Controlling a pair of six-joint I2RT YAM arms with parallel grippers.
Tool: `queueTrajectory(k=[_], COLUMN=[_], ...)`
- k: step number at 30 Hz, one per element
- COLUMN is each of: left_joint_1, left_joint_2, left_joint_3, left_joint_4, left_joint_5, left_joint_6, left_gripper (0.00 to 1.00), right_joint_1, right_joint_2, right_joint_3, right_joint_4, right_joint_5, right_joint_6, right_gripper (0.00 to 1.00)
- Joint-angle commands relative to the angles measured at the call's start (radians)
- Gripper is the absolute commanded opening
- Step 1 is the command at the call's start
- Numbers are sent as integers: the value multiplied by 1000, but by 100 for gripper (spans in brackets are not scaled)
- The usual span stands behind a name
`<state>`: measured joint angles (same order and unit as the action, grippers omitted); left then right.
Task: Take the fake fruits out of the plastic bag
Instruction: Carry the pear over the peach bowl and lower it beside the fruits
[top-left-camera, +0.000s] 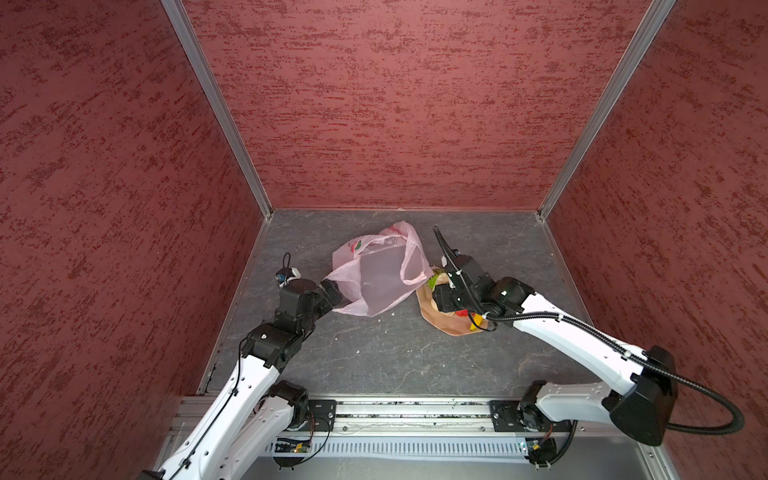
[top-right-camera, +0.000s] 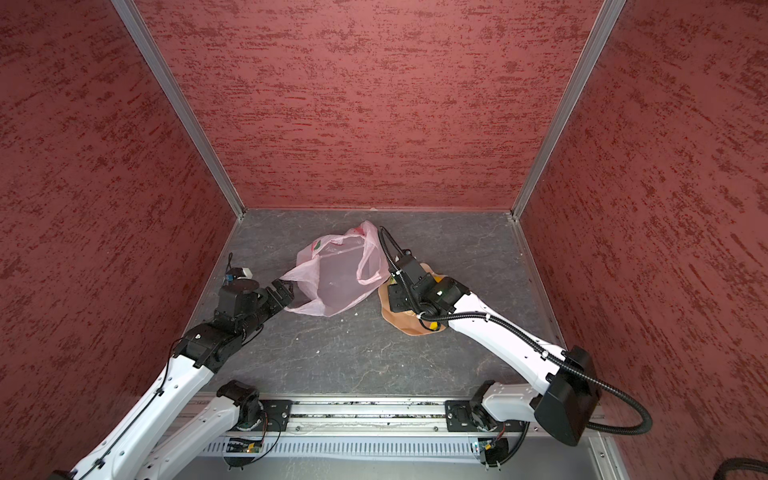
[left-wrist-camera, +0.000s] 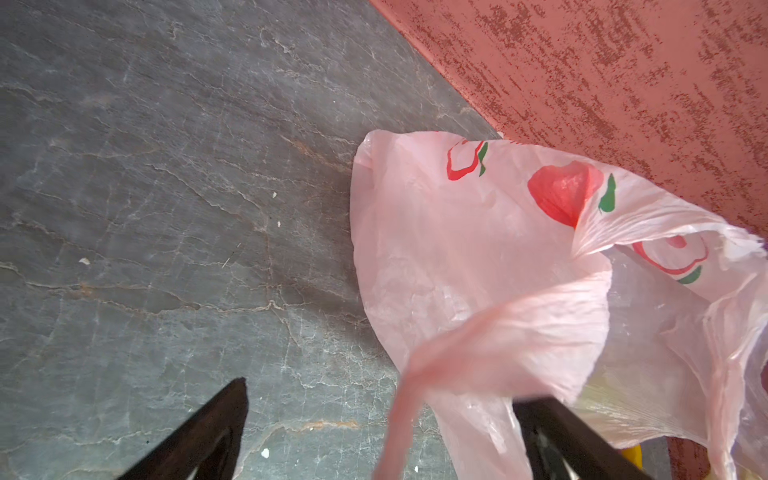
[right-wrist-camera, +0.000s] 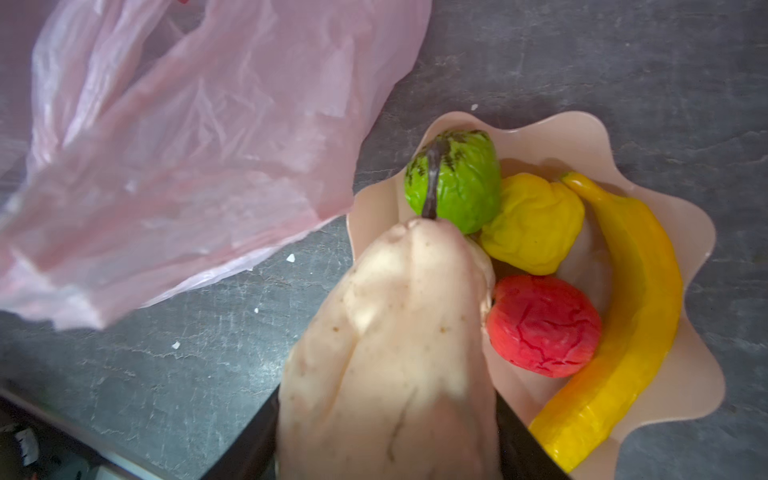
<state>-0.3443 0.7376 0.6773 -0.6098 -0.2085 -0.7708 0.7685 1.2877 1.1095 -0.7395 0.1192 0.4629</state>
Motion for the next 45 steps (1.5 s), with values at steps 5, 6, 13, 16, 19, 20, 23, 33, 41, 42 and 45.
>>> queueTrajectory(k=[5,6,13,16,19,20,23,33,41,42,45], left_joint_1=[-3,-2,119,154,180,192,224,231,233,232,232], left_joint_2=[60,64,99,100,85,81,70,-16,-69,-72,-78], left_joint_3=[23,28,68,79,83,89,102,115,135,136,136], left_joint_4=[42,48,66,68,65,62,51,-7,-55,-57,-63], left_joint_5=[-57,-77,-69,-58,-51,-46,-10,37,29,29,30], left_joint_6=[8,13,69,80,87,90,98,88,85,85,81], left_gripper=[99,99,98,99,98,99,99,100,100,100,100], right_joint_1=[-2,-2,-3,-3,-3,-3,-8,-49,-76,-79,-85], right_joint_2=[-23,-18,-40,-44,-38,-36,-29,43,72,76,77], right_joint_3=[4,2,-65,-91,-114,-120,-134,-174,-191,-195,-209], right_joint_4=[-8,-21,-24,-36,-44,-48,-49,-13,15,17,22], right_joint_5=[-82,-68,-68,-51,-46,-41,-22,-14,-29,-30,-31], right_joint_6=[-56,-50,-29,-23,-18,-15,-7,20,10,10,12], right_gripper=[33,33,33,33,33,33,34,36,40,41,43])
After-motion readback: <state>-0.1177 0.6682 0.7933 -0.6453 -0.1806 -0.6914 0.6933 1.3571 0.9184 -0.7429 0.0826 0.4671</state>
